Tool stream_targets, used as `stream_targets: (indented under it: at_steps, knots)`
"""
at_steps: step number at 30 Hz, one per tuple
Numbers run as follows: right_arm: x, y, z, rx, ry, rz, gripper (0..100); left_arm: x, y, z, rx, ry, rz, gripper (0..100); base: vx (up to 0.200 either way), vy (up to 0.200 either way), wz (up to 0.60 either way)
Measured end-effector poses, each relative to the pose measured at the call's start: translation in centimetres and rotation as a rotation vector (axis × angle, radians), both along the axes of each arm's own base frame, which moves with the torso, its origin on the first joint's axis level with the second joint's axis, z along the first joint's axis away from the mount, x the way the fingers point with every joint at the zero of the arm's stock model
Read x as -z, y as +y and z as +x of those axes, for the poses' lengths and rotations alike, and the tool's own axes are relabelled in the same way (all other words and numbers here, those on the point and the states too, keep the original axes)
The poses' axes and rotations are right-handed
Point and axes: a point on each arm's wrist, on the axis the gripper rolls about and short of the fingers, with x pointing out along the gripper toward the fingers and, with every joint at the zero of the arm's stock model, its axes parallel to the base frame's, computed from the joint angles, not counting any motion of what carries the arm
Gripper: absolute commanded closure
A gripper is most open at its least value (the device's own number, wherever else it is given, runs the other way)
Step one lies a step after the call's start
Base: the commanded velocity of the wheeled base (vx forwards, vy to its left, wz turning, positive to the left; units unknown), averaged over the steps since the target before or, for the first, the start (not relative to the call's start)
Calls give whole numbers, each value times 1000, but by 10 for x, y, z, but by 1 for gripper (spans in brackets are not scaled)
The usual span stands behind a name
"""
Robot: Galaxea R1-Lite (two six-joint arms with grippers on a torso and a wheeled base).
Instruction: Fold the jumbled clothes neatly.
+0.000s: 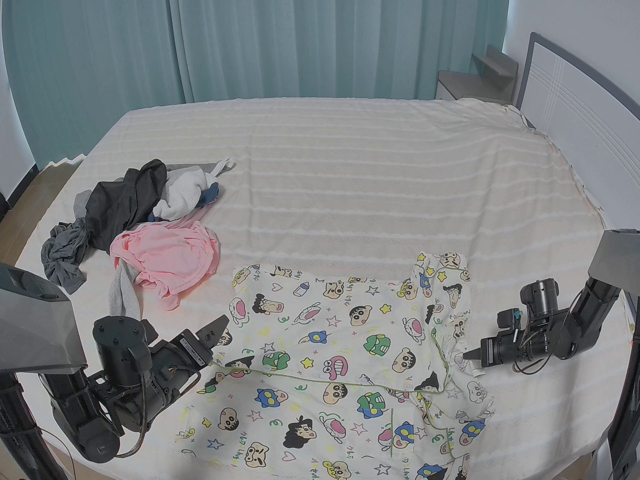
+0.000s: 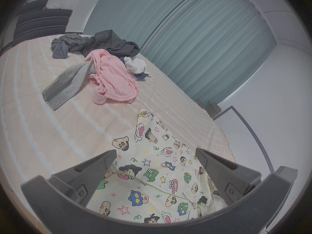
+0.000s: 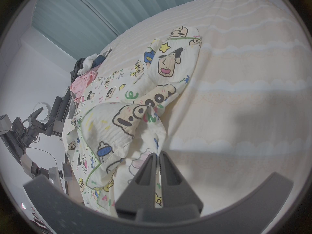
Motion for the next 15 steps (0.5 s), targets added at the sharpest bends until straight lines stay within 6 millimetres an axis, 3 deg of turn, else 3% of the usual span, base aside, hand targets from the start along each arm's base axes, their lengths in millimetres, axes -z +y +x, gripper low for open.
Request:
stream_targets:
  at_steps: [6, 15]
  knots:
    - [-16, -2, -8, 6, -33, 2, 100, 0, 0, 0, -1, -1, 1, 0, 0, 0, 0]
    - [-27, -21, -10, 65, -67, -5, 100, 0, 0, 0, -2, -1, 3, 0, 0, 0, 0]
